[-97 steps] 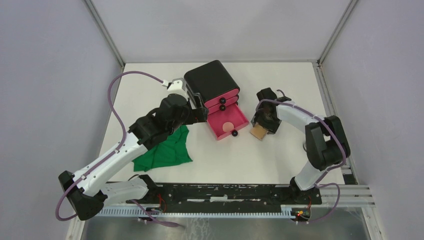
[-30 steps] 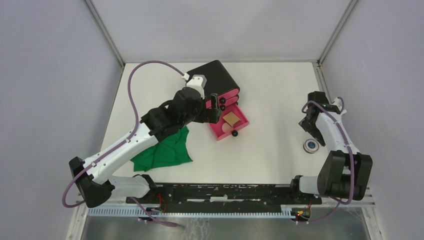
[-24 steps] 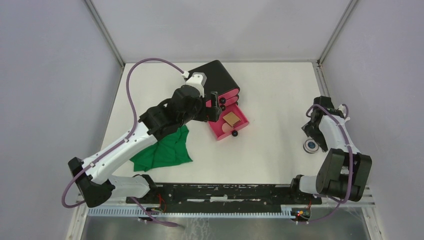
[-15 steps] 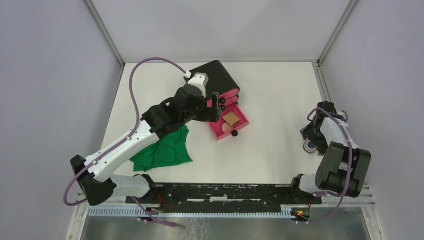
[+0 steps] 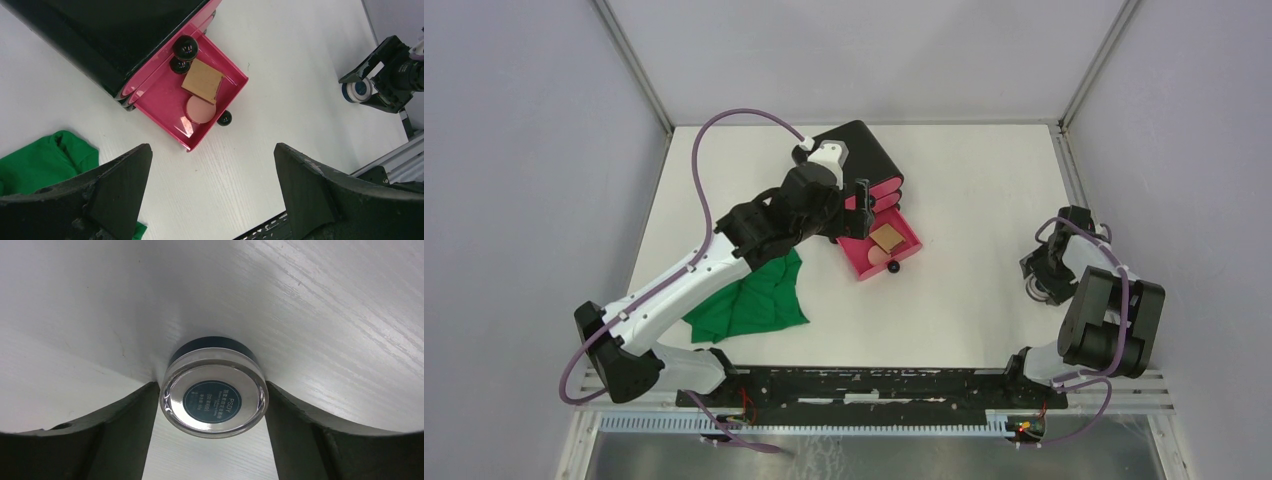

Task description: Organize the makeup

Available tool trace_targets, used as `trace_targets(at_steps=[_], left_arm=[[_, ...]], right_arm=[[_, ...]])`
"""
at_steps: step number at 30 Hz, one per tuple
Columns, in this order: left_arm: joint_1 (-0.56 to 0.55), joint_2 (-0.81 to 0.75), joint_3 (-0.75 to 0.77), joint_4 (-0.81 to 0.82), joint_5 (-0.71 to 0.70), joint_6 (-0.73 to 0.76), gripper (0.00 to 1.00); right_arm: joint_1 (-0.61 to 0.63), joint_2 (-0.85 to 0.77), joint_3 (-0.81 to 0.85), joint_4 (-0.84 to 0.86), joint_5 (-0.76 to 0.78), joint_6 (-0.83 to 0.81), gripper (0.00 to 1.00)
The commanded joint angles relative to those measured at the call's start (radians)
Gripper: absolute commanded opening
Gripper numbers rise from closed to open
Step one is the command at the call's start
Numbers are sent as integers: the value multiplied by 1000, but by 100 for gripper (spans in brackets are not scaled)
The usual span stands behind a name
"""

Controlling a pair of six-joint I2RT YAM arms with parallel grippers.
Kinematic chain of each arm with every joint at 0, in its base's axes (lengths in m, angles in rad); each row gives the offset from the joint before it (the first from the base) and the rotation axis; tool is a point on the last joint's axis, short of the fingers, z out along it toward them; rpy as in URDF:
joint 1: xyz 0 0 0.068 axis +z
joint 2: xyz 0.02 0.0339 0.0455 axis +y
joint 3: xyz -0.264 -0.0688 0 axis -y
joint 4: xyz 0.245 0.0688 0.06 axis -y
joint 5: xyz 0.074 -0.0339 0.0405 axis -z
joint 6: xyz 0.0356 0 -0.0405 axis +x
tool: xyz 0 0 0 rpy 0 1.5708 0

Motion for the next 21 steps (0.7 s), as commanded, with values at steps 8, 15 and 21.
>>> trace_targets(at_steps=[8, 15, 21], left_arm=[[-1, 4, 37, 22, 10, 24, 99], [-1, 6, 28, 20, -16, 36, 99], [17, -25, -7, 17, -32, 31, 99]], right_arm=[[-6, -64, -32, 54, -49, 12, 61], [92, -182, -35, 39, -161, -50, 58], [296, -274, -16, 44, -280, -101, 58]])
